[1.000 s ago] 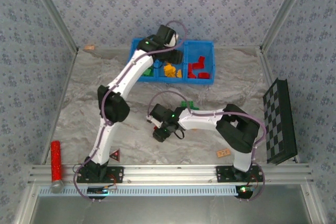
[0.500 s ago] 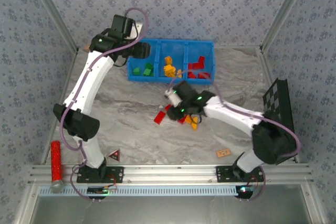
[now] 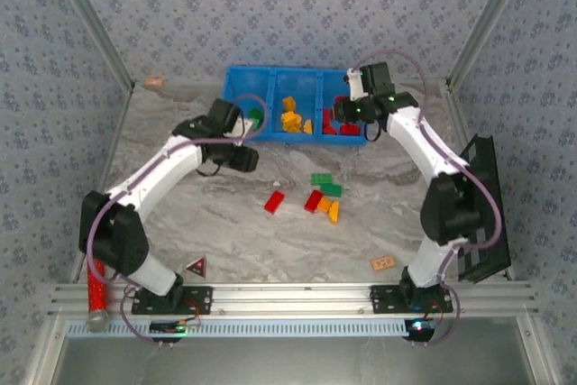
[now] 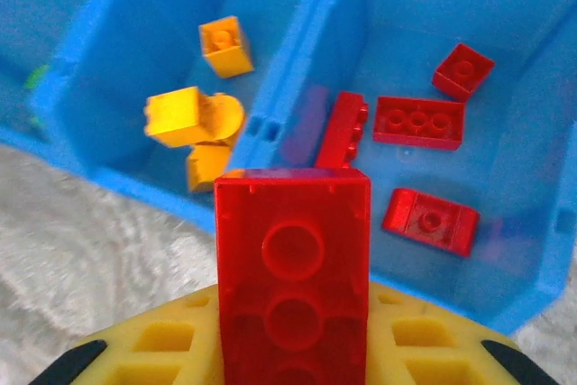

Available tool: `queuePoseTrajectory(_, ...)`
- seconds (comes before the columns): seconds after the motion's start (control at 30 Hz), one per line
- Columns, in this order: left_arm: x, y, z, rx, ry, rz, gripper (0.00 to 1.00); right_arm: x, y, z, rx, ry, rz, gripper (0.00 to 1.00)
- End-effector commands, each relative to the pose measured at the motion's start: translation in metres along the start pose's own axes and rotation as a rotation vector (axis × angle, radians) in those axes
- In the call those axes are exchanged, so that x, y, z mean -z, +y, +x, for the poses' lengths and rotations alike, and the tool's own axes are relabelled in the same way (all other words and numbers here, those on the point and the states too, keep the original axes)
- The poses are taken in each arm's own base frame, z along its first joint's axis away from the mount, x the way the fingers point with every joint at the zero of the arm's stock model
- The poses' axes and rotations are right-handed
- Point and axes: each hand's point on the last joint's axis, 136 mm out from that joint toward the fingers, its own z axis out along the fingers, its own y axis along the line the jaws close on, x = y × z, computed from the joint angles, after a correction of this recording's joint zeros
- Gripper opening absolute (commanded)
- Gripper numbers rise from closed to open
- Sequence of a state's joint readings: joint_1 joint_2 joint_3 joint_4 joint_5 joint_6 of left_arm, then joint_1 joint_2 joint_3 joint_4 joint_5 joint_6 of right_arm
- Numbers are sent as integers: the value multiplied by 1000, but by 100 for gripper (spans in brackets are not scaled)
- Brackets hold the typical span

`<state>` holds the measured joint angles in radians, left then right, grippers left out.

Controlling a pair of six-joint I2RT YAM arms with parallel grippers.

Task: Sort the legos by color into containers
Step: Place the lego in the container.

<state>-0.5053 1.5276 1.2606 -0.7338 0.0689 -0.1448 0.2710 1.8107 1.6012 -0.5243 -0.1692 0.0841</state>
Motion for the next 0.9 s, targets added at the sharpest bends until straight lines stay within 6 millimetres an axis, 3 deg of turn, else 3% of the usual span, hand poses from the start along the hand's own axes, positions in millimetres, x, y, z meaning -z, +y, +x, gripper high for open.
queuePoseTrajectory(0.0,0,-20,-21,65,-158,71,60,-28,-9,-17,21,-3,4,29)
queuePoseTrajectory(0.17,-19,-36,-18,61,-139,111,61,-77,-20,-26,34,34,6,30)
queuePoseTrajectory(0.37,-41,-64,-12,-9,-46,150,61,-111,-36,-26,40,68,20,32)
queuePoseTrajectory(0.57,-63,-95,-10,-81,31,168,61,-132,-49,-14,12,101,14,36)
queuePoseTrajectory(0.73,-79,-120,-24,-96,65,202,68,-141,-54,-5,-5,123,0,41)
queuePoseTrajectory(0.87,-93,-141,-36,-106,105,218,70,-138,-51,-6,-3,120,-16,48)
